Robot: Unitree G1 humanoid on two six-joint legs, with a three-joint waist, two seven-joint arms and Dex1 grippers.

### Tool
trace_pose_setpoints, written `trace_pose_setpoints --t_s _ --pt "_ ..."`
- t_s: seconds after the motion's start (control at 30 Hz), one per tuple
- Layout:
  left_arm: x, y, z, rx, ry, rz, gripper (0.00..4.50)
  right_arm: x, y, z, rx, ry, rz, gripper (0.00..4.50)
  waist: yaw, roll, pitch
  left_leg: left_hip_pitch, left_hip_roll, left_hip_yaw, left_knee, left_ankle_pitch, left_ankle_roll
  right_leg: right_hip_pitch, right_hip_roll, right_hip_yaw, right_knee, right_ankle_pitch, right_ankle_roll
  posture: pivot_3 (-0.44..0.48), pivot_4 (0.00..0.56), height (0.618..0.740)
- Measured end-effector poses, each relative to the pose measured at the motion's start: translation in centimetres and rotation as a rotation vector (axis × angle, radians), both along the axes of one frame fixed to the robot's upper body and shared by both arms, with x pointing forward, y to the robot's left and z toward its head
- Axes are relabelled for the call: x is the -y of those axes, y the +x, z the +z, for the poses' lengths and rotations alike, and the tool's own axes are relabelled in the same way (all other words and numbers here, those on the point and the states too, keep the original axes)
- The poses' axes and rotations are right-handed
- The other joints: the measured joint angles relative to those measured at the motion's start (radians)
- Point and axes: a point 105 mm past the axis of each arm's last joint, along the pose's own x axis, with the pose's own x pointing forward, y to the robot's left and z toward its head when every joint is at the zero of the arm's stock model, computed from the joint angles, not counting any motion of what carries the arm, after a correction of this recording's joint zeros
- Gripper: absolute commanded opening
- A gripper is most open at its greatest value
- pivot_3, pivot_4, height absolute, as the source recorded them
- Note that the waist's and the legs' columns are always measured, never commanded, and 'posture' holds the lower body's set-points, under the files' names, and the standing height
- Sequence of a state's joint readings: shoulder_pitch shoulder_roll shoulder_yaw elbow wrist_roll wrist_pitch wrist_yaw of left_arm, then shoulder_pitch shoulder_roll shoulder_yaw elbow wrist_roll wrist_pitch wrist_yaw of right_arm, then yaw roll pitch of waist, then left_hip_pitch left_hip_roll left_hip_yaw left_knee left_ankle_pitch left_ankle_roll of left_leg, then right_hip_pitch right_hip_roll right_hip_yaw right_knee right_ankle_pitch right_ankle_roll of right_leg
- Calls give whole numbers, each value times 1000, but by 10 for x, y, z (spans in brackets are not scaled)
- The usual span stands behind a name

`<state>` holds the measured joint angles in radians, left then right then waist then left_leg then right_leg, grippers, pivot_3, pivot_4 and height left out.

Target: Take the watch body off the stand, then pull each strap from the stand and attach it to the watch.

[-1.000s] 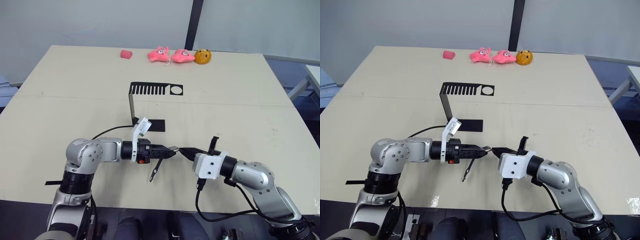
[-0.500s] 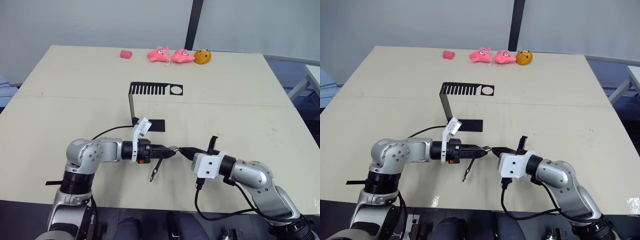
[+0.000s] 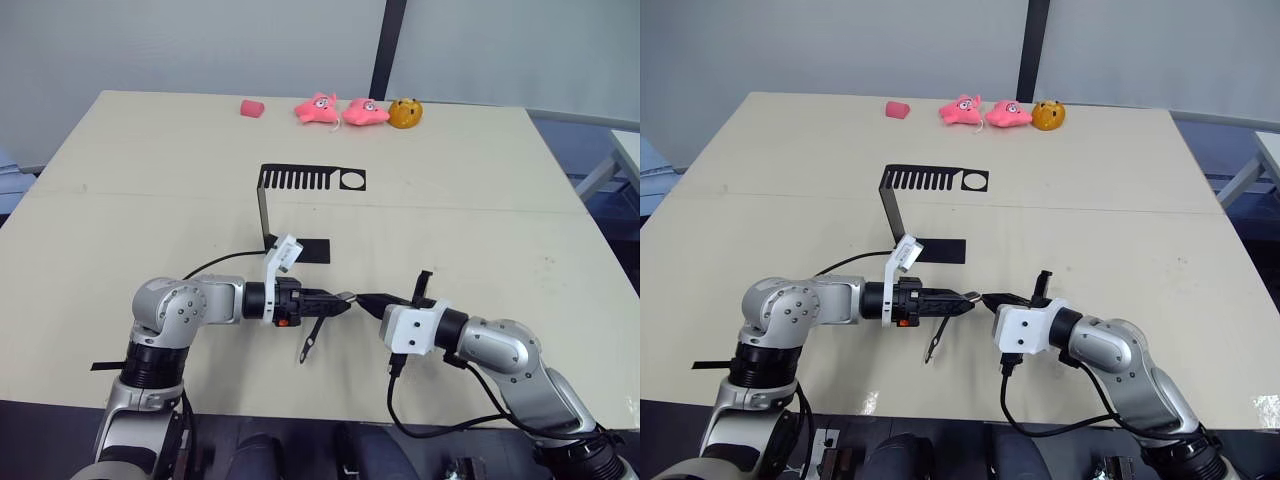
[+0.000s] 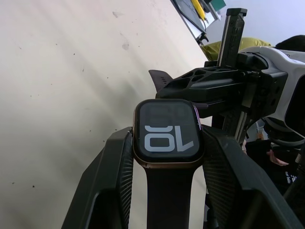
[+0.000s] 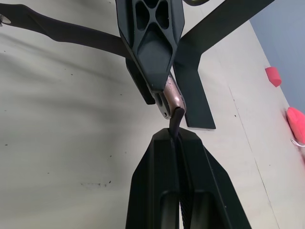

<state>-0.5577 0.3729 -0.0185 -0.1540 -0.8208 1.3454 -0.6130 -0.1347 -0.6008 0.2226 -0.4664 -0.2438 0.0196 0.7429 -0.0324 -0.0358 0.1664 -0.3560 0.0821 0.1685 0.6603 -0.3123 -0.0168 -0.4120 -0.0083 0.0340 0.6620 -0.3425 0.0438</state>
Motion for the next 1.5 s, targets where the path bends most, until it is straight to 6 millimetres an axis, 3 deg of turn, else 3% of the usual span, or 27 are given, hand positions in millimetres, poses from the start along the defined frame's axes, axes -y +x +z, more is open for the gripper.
trace_pose_setpoints --t_s 1.5 --pt "3 1 0 13 10 -4 1582 1 5 -8 -23 -4 -22 0 -1 0 0 0 0 0 0 0 0 0 0 0 0 0 0 0 150 740"
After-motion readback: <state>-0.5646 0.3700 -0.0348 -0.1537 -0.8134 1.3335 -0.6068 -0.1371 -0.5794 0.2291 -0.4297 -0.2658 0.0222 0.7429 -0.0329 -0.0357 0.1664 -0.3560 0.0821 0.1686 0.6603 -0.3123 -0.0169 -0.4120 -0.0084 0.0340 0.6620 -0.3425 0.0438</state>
